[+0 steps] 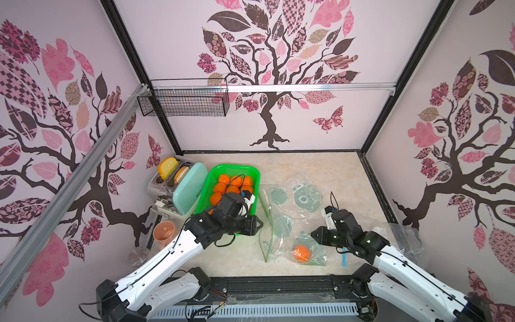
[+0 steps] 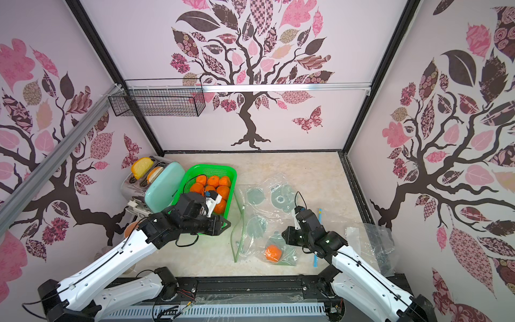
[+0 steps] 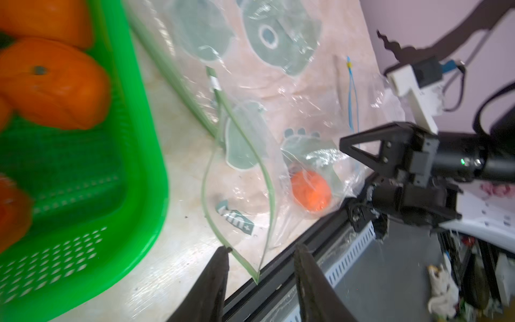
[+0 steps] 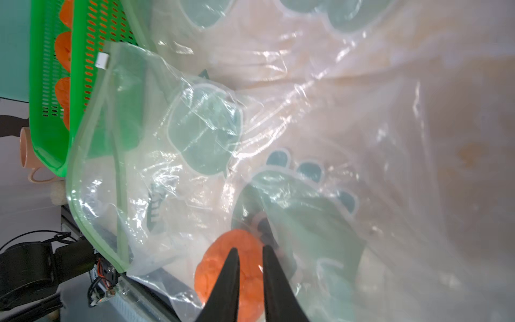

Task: Open the zip-top bag and take out the orange
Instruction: Adjust the zipper food storage bag at the center of the board.

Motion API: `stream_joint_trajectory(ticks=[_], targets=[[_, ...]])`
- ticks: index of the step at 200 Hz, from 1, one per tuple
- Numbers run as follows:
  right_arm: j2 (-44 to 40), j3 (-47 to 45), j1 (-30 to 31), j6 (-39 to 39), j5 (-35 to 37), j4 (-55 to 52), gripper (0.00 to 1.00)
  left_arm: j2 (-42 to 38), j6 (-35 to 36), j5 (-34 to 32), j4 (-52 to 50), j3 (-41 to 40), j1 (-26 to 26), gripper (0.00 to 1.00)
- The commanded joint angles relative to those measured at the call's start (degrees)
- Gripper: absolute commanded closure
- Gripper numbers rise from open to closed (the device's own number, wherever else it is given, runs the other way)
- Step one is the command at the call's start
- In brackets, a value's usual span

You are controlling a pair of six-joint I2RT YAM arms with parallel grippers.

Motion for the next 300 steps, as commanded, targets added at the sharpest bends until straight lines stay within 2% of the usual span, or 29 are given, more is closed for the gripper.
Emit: stream_joint_trajectory(ticks=[1,22,37,57,76,115,144,173,212,233,255,274,300], targets=[[0.26,0.07,1.6,3.47,-1.48,-6.96,0.86,2.27,-2.12,4.55,7.64,-3.81,-2.57,0.65],[2.3,-0.2,4.57,4.84,-1.04,-6.24,0.88,4.31,-3.08,3.41,9.72,-6.59,-3.6,0.69],[4.4,-2.15,6.13,6.08,-3.69,-3.14,0.89,4.84,-4.39,2.25,12.26,-9.11,-3.7,0.72],[5.83,-6.75,6.16,9.6,-5.57,3.22,0.92,7.6,-5.39,0.73,15.21,-11.42,-3.7,0.77],[8.89,-7.3,6.29,9.0,-5.0,5.21,0.93,9.23,-5.17,-0.73,14.65,-12.22,-3.7,0.78],[15.13,-7.83,6.37,8.25,-3.22,12.9,0.93,11.67,-5.81,4.95,24.63,-15.2,-3.77,0.77],[19.61,-5.67,6.37,6.1,-1.88,14.89,0.92,13.53,-5.28,6.62,26.63,-15.26,-4.21,0.74],[20.82,-4.26,6.29,4.22,1.56,16.1,0.92,16.01,-4.08,9.09,26.76,-14.35,-5.1,0.68],[24.46,-1.81,6.05,1.68,3.17,18.95,0.93,20.32,-3.89,7.11,29.27,-14.12,-13.08,0.51],[27.38,-0.27,5.48,0.95,1.56,21.6,0.94,23.39,-3.12,5.61,30.66,-13.61,-17.84,0.45],[30.62,2.29,4.94,-0.25,0.67,23.1,0.95,26.5,-2.29,2.96,32.22,-12.42,-20.62,0.37],[32.94,3.99,3.46,-1.33,-1.3,23.35,0.96,28.61,-1.02,0.79,34.52,-12.01,-21.36,0.32],[32.13,5.16,-0.65,-3.19,-4.13,21.62,0.95,29.18,0.15,-2.76,39.26,-13.49,-21.41,0.29]])
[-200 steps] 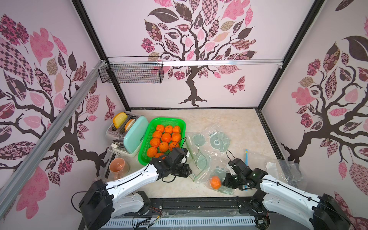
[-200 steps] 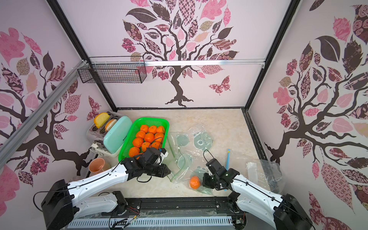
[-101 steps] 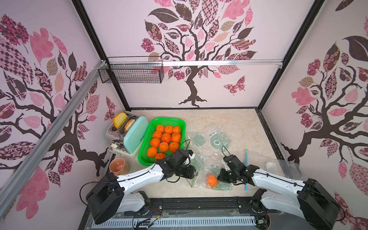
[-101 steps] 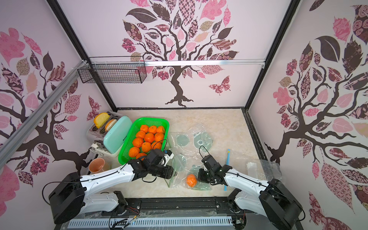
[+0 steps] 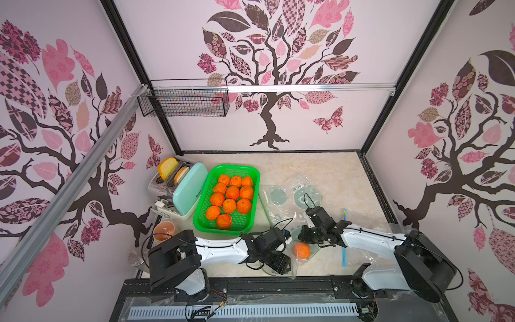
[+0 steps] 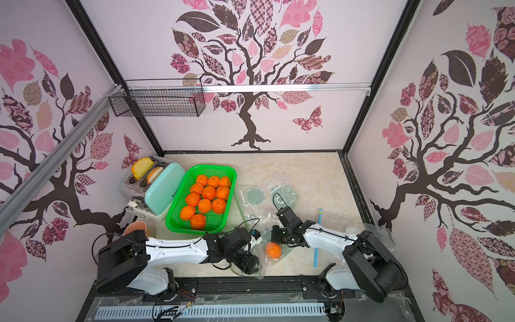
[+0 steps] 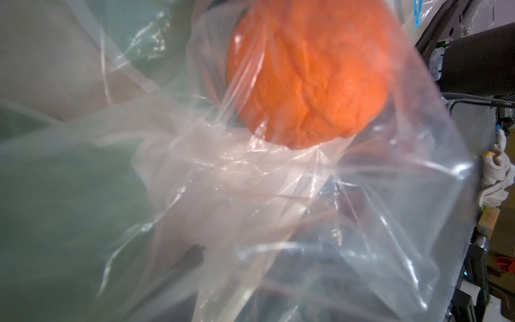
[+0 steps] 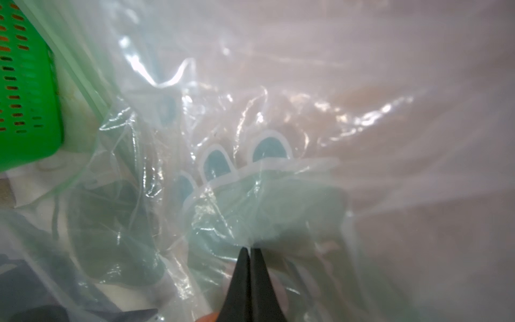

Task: Open the zip-top bag and take out the orange
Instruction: Adjust the zipper food storage bag at the center of the board, then pick up the orange from the zipper food storage bag.

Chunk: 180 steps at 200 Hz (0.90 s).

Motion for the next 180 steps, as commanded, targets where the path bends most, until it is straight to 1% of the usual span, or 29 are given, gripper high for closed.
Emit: stream_joint_trajectory(ticks=[1,11,23,28,57,84,97,114,138,160,180], targets=[[-0.8,2.28,-3.32,-2.85,-2.74,-1.66,0.95,0.45,2.23,-4.68,6.28,-0.37,-0.14,0.29],[-2.51,3.37,-4.62,-4.12,-1.8,-3.88,0.9,0.41,2.37,-5.61,7.97,-1.05,-0.11,0.29],[-4.87,5.4,-4.81,-5.7,0.27,-8.12,0.77,0.28,1.99,-6.21,9.86,-2.03,-0.12,0.29],[-5.78,6.33,-4.86,-5.97,1.23,-10.22,0.73,0.23,1.85,-6.47,10.64,-2.35,-0.08,0.29],[-11.08,8.82,-4.86,-5.18,7.02,-20.22,0.71,1.36,1.62,-7.02,12.65,-2.93,-0.09,0.29],[-17.29,6.3,-4.85,-1.63,10.45,-23.36,0.8,1.78,1.35,-7.96,12.86,-3.17,-0.16,0.29],[-19.43,4.86,-4.85,0.67,12.32,-23.69,0.87,1.77,1.53,-8.45,12.76,-3.15,-0.16,0.29],[-19.7,3.01,-4.86,1.29,10.05,-22.9,0.9,1.8,2.06,-8.64,12.81,-3.29,-0.16,0.29],[-18.11,1.52,-4.85,0.45,9.34,-22.27,0.96,1.31,2.5,-8.91,12.87,-3.16,-0.09,0.29],[-16.0,-1.66,-4.86,0.23,4.87,-17.08,1.0,0.41,2.97,-8.91,13.18,-3.42,-0.12,0.29],[-12.42,-2.62,-4.85,-0.36,1.23,-13.53,1.0,-0.4,3.39,-9.59,13.96,-3.91,-0.14,0.28]])
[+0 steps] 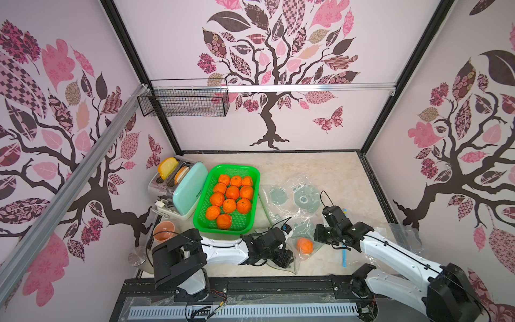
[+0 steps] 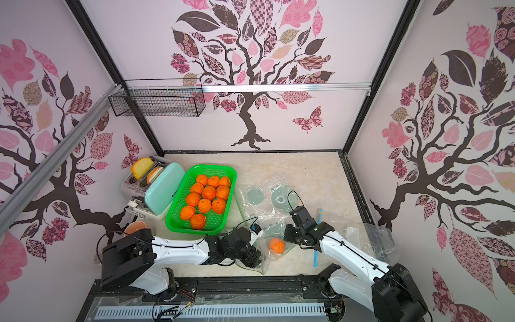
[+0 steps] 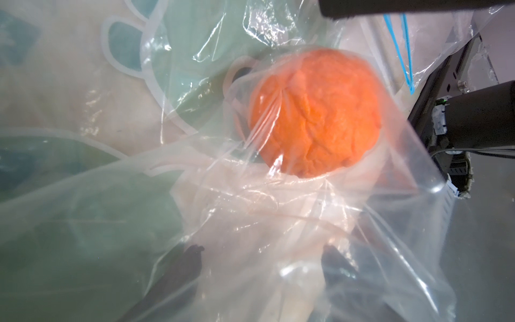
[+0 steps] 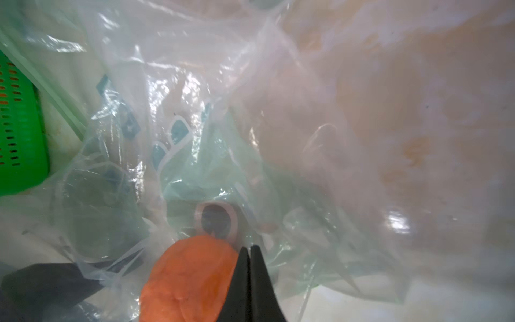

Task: Open the zip-top bag and take out the orange
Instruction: Pick up the orange from the zipper food storage bag.

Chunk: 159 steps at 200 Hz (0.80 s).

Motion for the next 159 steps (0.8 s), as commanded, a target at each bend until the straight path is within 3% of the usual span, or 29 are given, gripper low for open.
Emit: stream_joint_trajectory(ticks=[1,56,98,159], targets=[[3.41,-0.76,0.0,-0.58,-4.78,4.28,1.0,-1.49,1.59,-1.4,1.71,-1.0,-0.13,0.28],[9.57,-1.29,0.03,-2.88,-10.03,10.31,1.0,-1.09,4.01,-3.38,4.05,-0.36,-0.1,0.21],[9.75,-2.62,0.04,-3.25,-11.89,12.21,1.0,1.78,6.64,-3.31,4.41,2.97,-0.13,0.19],[11.7,-3.76,0.12,-2.33,-15.18,15.47,1.0,8.36,9.19,1.97,9.53,7.09,-0.15,0.16]])
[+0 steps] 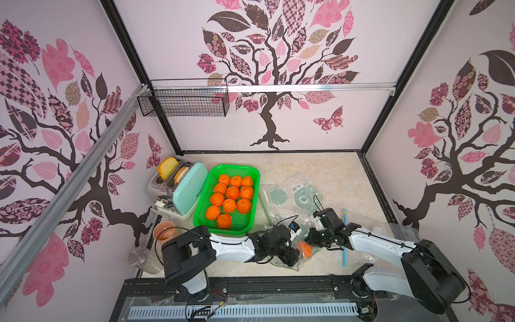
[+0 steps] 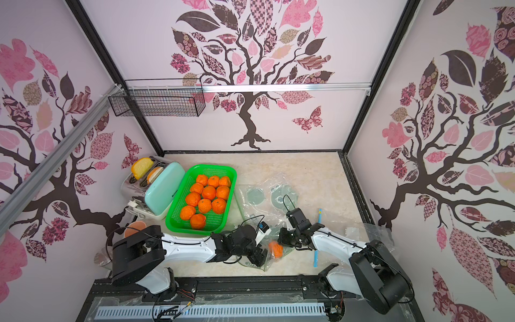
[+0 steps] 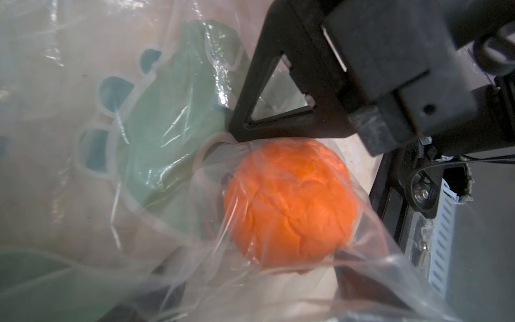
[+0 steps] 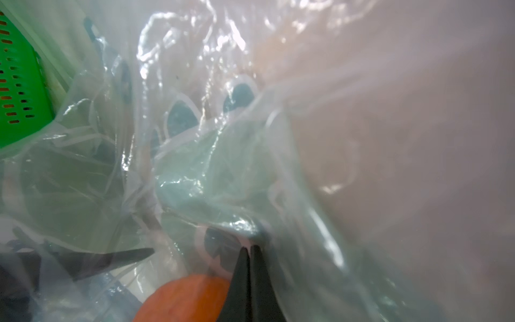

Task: Open the zip-top bag and take out the orange
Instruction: Pick up the orange from the zipper food storage bag.

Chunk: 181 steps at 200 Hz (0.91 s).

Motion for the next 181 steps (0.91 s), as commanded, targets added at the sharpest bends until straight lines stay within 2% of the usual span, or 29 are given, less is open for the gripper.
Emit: stream_joint_trajectory(ticks=[1,50,65,79,104,146,181], targets=[[1.17,-0.48,0.24,0.14,-3.41,1.03,1.0,2.37,2.05,1.18,4.08,2.51,-0.03,0.16],[2.74,-1.51,1.64,1.45,-4.77,3.56,1.0,9.14,3.55,3.38,2.96,8.86,-0.29,0.15],[2.64,-1.44,1.64,1.34,-3.54,3.17,1.0,10.61,3.12,3.91,2.24,9.66,-0.51,0.18],[2.27,-1.45,1.64,1.11,-2.21,2.67,1.0,9.47,2.23,3.66,3.69,7.6,-0.52,0.27],[1.94,-0.98,1.64,0.42,1.41,1.25,1.0,2.32,1.51,1.42,1.75,2.78,-0.52,0.35],[3.79,-0.56,1.47,0.01,5.96,1.14,1.0,-13.17,-0.28,-3.34,-10.28,-3.82,-0.52,0.35],[5.7,-0.66,1.06,-0.15,6.41,2.8,1.0,-28.32,-3.09,-7.38,-17.83,-8.41,-0.42,0.36]])
